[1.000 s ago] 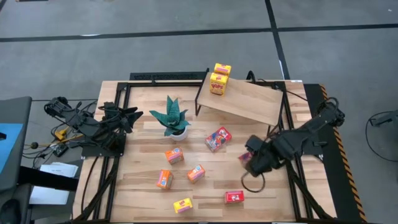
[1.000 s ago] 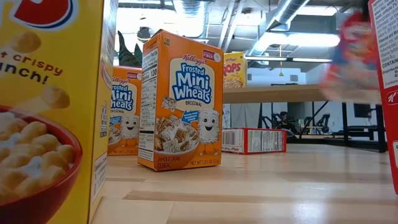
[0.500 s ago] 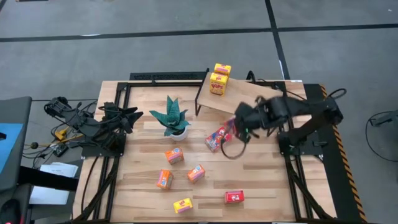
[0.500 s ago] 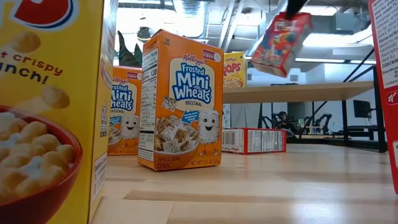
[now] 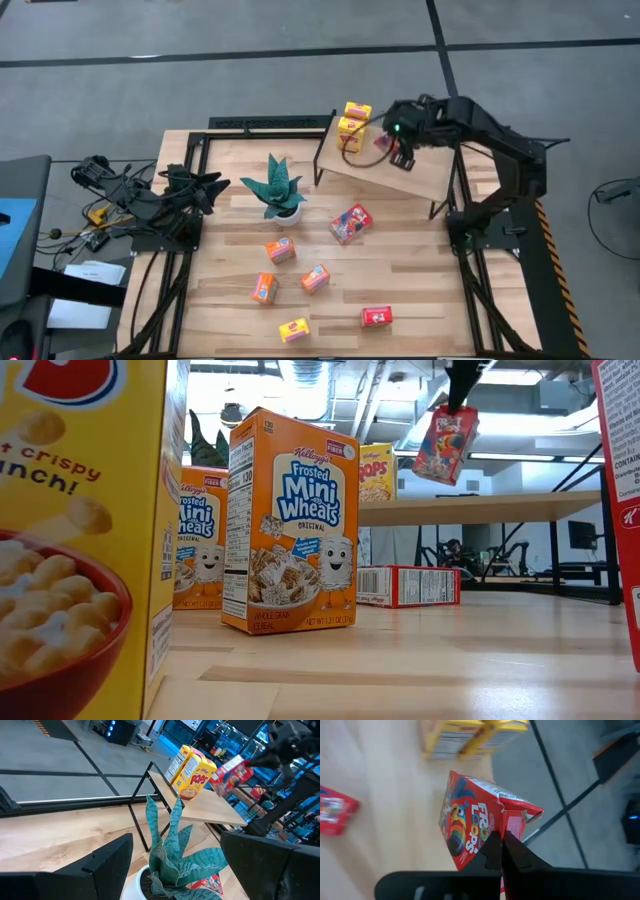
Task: Stack cereal on shelf
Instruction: Put the right red cereal box on the shelf
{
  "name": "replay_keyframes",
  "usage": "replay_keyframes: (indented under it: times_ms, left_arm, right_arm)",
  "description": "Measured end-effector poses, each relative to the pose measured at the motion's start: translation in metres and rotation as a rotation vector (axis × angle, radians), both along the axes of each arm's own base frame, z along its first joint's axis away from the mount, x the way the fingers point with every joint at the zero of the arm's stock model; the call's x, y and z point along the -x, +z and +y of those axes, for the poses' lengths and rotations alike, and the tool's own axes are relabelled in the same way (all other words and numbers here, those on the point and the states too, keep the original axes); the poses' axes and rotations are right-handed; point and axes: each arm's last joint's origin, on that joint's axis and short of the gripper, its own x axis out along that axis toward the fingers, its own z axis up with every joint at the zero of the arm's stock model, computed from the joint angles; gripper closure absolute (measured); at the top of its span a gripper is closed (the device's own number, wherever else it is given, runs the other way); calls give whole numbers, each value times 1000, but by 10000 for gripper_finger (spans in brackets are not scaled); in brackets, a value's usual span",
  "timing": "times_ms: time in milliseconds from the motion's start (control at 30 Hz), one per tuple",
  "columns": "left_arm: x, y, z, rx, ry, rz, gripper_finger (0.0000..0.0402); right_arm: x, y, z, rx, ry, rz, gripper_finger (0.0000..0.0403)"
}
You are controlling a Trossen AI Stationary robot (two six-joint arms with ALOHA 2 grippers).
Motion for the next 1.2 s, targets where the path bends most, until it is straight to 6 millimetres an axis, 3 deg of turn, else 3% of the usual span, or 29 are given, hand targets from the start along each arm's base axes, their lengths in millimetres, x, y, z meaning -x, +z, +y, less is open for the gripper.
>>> replay_keyframes:
  times_ms: [233,667,900,1200]
  left_arm:
    - [0,0,0,0,2,-1,109]
    - [0,0,1,-5,26,-5,109]
    - [1,0,1,-9,26,1,109]
    - [1,-1,1,-13,26,8,109]
  right_arm:
    - [0,0,-21,50,76,75,398]
    - [-38,-32,-38,79,206,317,390]
    - [-52,-48,-44,58,234,392,386]
    - [-54,-48,-42,65,264,402,375]
